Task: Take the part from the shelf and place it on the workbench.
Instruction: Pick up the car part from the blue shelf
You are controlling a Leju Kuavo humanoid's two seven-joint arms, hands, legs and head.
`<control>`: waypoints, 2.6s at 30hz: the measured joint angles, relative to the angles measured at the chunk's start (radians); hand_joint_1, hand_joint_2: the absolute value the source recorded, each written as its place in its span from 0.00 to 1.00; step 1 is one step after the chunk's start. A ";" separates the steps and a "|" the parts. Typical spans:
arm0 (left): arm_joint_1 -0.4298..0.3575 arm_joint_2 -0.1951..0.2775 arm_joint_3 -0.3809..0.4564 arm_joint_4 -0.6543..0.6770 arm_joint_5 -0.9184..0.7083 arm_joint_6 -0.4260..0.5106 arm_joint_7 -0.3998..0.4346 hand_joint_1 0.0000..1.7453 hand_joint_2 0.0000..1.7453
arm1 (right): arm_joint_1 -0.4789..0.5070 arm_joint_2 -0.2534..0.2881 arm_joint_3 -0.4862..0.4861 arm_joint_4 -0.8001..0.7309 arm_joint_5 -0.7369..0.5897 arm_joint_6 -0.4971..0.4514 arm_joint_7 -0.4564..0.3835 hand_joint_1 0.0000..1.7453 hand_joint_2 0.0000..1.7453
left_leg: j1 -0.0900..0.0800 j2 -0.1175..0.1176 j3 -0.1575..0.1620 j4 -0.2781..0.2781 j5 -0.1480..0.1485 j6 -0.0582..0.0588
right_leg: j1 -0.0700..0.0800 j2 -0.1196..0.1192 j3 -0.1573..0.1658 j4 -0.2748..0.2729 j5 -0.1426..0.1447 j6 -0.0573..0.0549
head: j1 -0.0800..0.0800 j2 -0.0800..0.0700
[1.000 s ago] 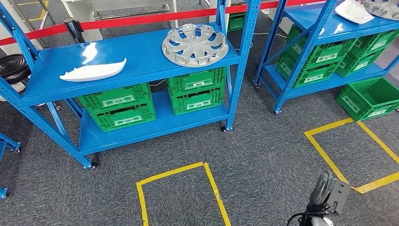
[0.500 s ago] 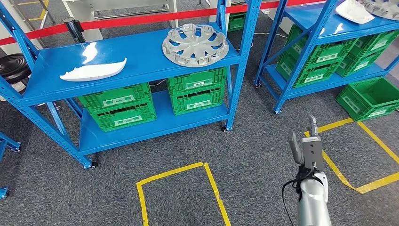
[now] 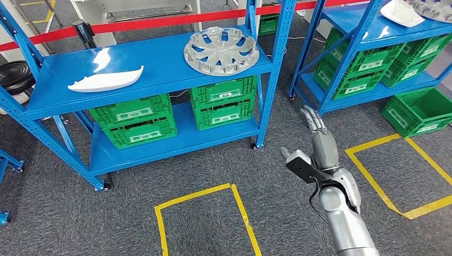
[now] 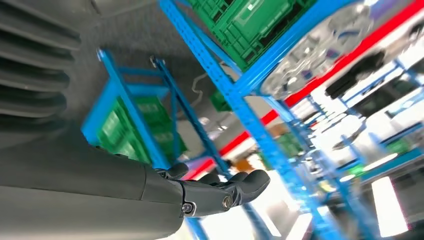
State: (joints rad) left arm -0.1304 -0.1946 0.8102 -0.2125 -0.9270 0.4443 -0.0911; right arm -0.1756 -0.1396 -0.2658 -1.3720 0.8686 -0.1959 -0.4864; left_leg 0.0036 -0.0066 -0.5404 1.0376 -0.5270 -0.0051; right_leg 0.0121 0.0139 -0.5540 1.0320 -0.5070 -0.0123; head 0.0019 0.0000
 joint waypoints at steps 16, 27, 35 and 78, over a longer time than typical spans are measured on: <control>-0.010 0.000 0.160 0.001 0.157 0.088 -0.050 0.00 0.00 | -0.059 -0.069 0.230 -0.062 0.348 -0.192 0.086 0.00 0.00 | -0.002 0.000 0.000 0.001 0.001 0.001 | -0.002 0.000 0.000 -0.001 0.002 0.003 | 0.000 0.000; -0.005 -0.003 0.237 0.006 0.223 0.073 -0.048 0.00 0.00 | -0.091 -0.068 0.269 -0.057 0.345 -0.227 0.091 0.00 0.00 | 0.002 0.001 0.012 -0.022 0.016 0.026 | -0.008 -0.003 -0.017 0.029 -0.013 0.027 | 0.002 0.000; -0.003 -0.003 0.247 0.008 0.225 0.072 -0.050 0.00 0.00 | -0.063 -0.068 0.268 -0.057 0.342 -0.234 0.081 0.00 0.00 | 0.022 0.000 0.023 -0.015 -0.002 0.006 | -0.044 -0.011 -0.113 0.111 0.035 0.068 | 0.006 0.000; 0.002 0.000 0.266 0.014 0.212 0.046 -0.070 0.00 0.00 | -0.001 -0.070 0.237 -0.080 0.291 -0.212 0.062 0.00 0.00 | 0.008 0.003 -0.161 0.272 -0.088 -0.032 | -0.023 -0.042 -0.019 -0.003 0.012 -0.014 | 0.009 0.000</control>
State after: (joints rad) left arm -0.1284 -0.1948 1.0765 -0.1987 -0.7148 0.4906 -0.1611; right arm -0.1763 -0.2097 -0.0290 -1.4525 1.1592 -0.4076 -0.4245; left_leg 0.0112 -0.0037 -0.7010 1.3099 -0.6146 -0.0371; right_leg -0.0113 -0.0283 -0.5728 1.0292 -0.4950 -0.0266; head 0.0110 0.0000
